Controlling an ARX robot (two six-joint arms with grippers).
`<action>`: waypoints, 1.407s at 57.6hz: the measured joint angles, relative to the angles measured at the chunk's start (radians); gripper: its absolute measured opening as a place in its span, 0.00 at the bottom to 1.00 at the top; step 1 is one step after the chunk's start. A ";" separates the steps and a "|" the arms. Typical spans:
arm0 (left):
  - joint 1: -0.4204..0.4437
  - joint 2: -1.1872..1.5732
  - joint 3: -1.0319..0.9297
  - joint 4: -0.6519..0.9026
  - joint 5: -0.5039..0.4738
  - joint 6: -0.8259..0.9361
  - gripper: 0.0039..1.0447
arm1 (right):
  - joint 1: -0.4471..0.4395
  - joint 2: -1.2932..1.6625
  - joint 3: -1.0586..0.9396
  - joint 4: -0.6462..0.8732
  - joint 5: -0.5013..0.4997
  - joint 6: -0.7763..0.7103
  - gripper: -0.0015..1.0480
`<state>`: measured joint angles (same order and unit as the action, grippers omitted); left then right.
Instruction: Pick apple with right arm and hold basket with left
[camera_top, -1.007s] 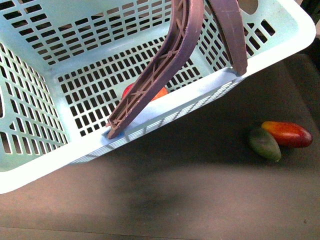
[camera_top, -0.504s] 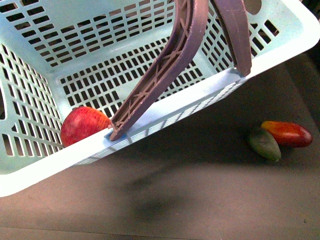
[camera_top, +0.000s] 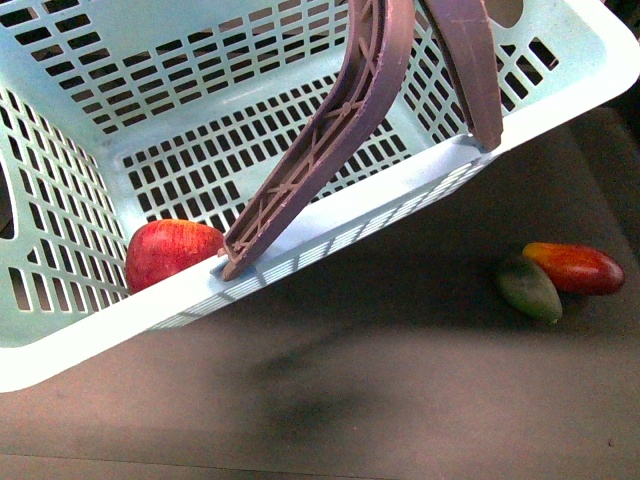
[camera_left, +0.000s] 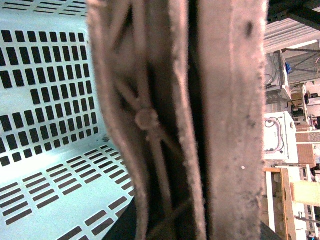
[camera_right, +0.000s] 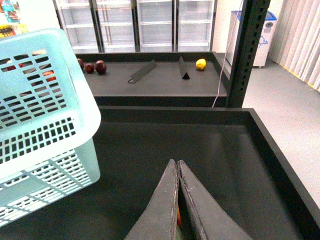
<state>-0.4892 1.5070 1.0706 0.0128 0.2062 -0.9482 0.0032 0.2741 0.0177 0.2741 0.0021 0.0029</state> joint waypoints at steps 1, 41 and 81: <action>0.000 0.000 0.000 0.000 0.000 0.000 0.14 | 0.000 -0.007 0.000 -0.006 0.000 0.000 0.02; 0.000 0.000 0.000 0.000 0.000 0.003 0.14 | 0.000 -0.265 0.000 -0.272 0.000 0.000 0.02; 0.062 0.050 0.106 -0.092 -0.520 0.079 0.14 | 0.000 -0.269 0.000 -0.273 0.001 0.000 0.91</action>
<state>-0.4271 1.5566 1.1770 -0.0792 -0.3134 -0.8692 0.0032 0.0055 0.0181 0.0010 0.0029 0.0029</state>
